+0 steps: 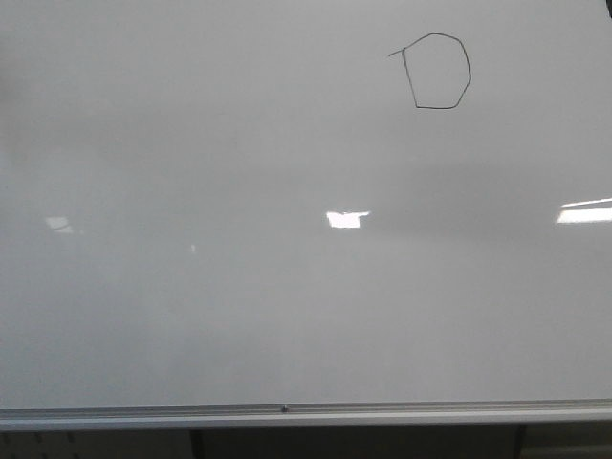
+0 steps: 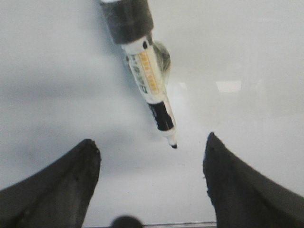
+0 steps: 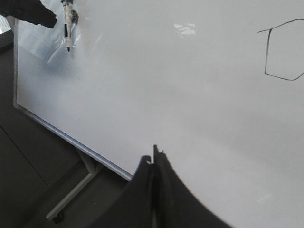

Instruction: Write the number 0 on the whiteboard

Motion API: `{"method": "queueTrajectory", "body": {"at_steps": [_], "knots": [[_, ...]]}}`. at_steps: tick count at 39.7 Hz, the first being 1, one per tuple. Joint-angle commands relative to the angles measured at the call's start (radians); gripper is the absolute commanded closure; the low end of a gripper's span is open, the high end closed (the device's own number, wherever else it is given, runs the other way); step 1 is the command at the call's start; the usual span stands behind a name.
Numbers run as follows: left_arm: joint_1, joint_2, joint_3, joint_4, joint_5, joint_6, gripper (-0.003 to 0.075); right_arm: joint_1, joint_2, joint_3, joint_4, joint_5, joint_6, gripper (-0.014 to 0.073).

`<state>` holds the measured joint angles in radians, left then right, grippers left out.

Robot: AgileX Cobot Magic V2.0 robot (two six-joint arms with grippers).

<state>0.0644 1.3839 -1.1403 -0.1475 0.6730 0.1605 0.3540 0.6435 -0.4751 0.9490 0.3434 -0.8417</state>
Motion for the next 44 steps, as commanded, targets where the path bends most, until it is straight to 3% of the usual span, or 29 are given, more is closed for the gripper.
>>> {"method": "queueTrajectory", "body": {"at_steps": [1,9,16,28,44], "knots": [[0.002,-0.152,0.071,-0.037,-0.108,-0.008,0.0269,-0.005,-0.005,-0.03,0.026,-0.044,-0.013,0.0662],[0.002,-0.461,0.337,-0.047,-0.275,-0.008,0.0363,-0.005,-0.005,-0.03,0.026,-0.044,-0.013,0.0662],[0.002,-0.771,0.553,-0.047,-0.383,-0.008,0.0494,-0.005,-0.005,-0.03,0.026,-0.043,-0.013,0.0662],[0.002,-1.187,0.712,-0.047,-0.383,-0.008,0.0735,-0.005,-0.005,-0.03,0.026,-0.043,-0.013,0.0662],[0.002,-1.29,0.712,-0.049,-0.395,-0.008,0.074,-0.005,-0.005,-0.03,0.026,-0.043,-0.013,0.0662]]}}
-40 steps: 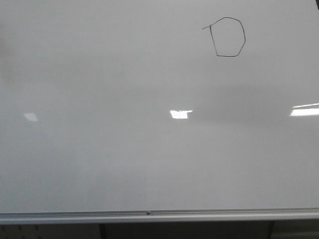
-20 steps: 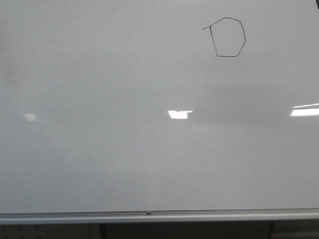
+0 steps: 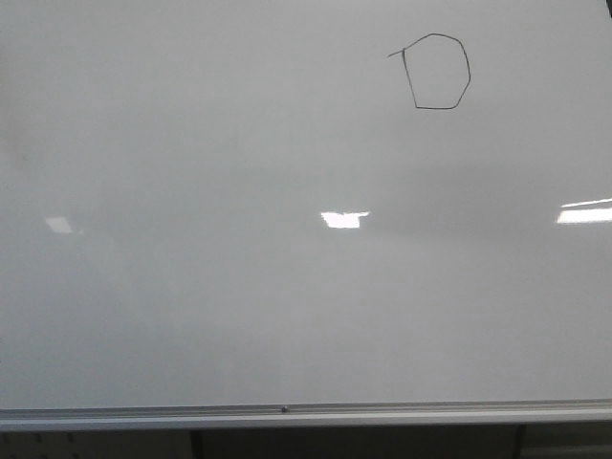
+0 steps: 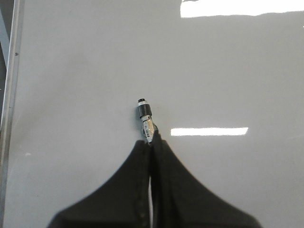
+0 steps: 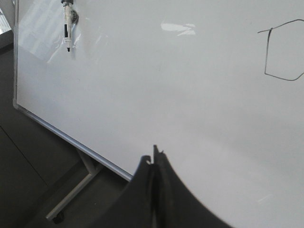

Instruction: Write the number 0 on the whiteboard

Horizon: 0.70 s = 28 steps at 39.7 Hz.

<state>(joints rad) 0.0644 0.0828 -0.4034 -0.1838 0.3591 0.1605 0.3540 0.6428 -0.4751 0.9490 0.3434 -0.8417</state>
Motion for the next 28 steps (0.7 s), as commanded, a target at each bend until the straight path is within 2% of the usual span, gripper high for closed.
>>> {"method": "queueTrajectory", "body": {"at_steps": [1,15,18,24,28], "knots": [[0.002,0.011,-0.025,-0.013,-0.082,-0.008,0.074,-0.005,-0.004,-0.03,0.026,-0.043,-0.013,0.0662],[0.002,0.011,-0.023,-0.013,-0.084,-0.008,0.074,-0.005,-0.004,-0.03,0.026,-0.043,-0.013,0.0662],[0.002,0.006,0.012,0.02,-0.13,-0.016,0.074,-0.005,-0.004,-0.03,0.026,-0.043,-0.013,0.0662],[-0.021,-0.04,0.1,0.17,-0.189,-0.208,0.074,-0.005,-0.004,-0.03,0.026,-0.041,-0.013,0.0662],[-0.05,-0.078,0.165,0.184,-0.201,-0.219,0.074,-0.005,-0.004,-0.03,0.026,-0.039,-0.013,0.0662]]}}
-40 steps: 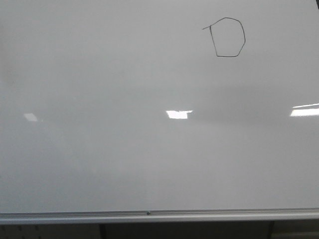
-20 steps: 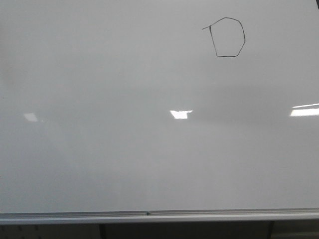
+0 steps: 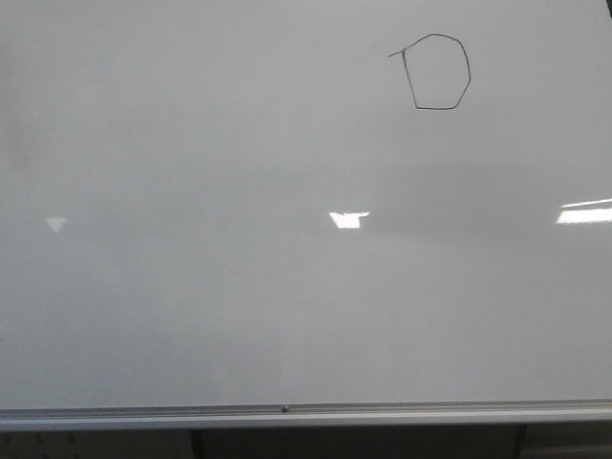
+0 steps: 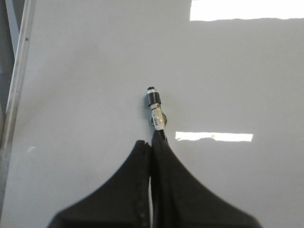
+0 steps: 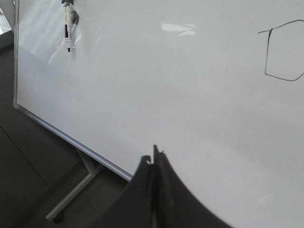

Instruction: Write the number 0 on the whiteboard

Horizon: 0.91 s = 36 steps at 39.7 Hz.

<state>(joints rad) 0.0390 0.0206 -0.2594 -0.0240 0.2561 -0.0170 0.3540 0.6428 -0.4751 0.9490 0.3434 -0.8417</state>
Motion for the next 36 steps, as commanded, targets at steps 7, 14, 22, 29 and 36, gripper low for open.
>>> {"method": "queueTrajectory", "body": {"at_steps": [7,14,22,29,36], "knots": [[-0.037,-0.044,0.154,0.024,-0.125,-0.042,0.074,-0.005,-0.004,-0.03,0.026,-0.036,-0.013,0.0662],[-0.037,-0.044,0.27,0.034,-0.21,-0.042,0.074,-0.005,-0.004,-0.03,0.026,-0.036,-0.013,0.0662],[-0.037,-0.044,0.288,0.032,-0.204,-0.042,0.074,-0.005,-0.004,-0.03,0.026,-0.036,-0.013,0.0662],[-0.037,-0.044,0.288,0.032,-0.204,-0.042,0.074,-0.005,-0.004,-0.03,0.026,-0.036,-0.013,0.0662],[-0.037,-0.044,0.288,0.032,-0.204,-0.042,0.074,-0.005,-0.004,-0.03,0.026,-0.036,-0.013,0.0662]]}}
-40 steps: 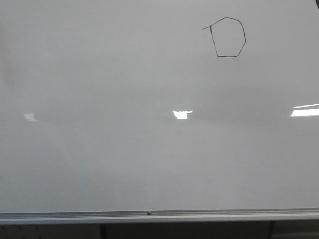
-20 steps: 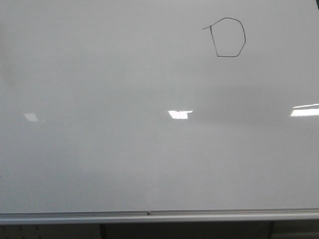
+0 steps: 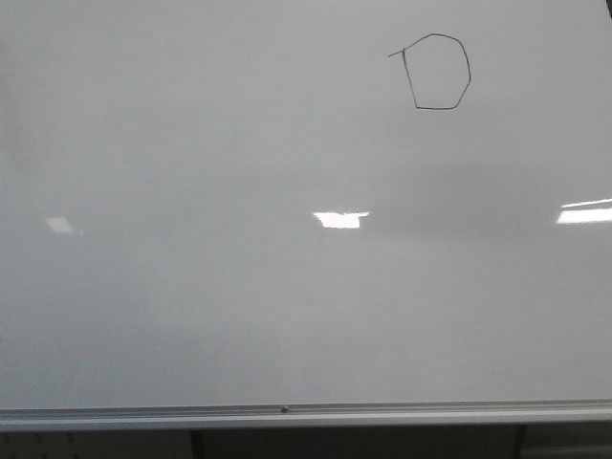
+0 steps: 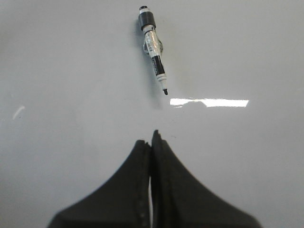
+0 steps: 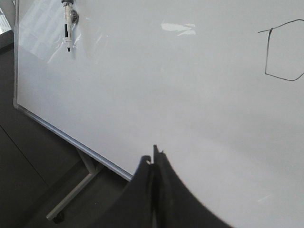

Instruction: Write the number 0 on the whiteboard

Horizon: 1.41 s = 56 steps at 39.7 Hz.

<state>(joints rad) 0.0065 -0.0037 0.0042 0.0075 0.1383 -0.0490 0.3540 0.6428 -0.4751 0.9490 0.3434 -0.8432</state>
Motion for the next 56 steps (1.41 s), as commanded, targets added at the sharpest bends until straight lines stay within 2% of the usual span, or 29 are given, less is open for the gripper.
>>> {"method": "queueTrajectory", "body": {"at_steps": [1,19,28,33,36,43,49,56], "knots": [[-0.004,-0.02,0.024,0.001,-0.086,-0.01,0.074,-0.005,-0.004,-0.03,0.026,-0.036,-0.011,0.0662],[-0.004,-0.02,0.024,0.001,-0.086,-0.01,0.074,-0.005,-0.004,-0.027,0.022,-0.041,-0.011,0.0662],[-0.004,-0.02,0.024,0.001,-0.086,-0.01,0.074,-0.005,-0.063,0.013,-0.11,-0.113,0.013,0.0662],[-0.004,-0.02,0.024,0.001,-0.086,-0.01,0.074,-0.017,-0.131,0.103,-0.243,-0.211,0.142,0.0662],[-0.004,-0.02,0.024,0.001,-0.086,-0.01,0.074,-0.044,-0.178,0.167,-0.336,-0.263,0.277,0.0662],[-0.004,-0.02,0.024,0.001,-0.086,-0.01,0.074,-0.171,-0.315,0.319,-0.575,-0.312,0.573,0.0662],[-0.004,-0.02,0.024,0.001,-0.086,-0.01,0.074,-0.291,-0.439,0.422,-0.731,-0.28,0.704,0.0662],[-0.004,-0.02,0.024,0.001,-0.086,-0.01,0.074,-0.329,-0.564,0.499,-0.842,-0.255,0.8,0.0662]]}}
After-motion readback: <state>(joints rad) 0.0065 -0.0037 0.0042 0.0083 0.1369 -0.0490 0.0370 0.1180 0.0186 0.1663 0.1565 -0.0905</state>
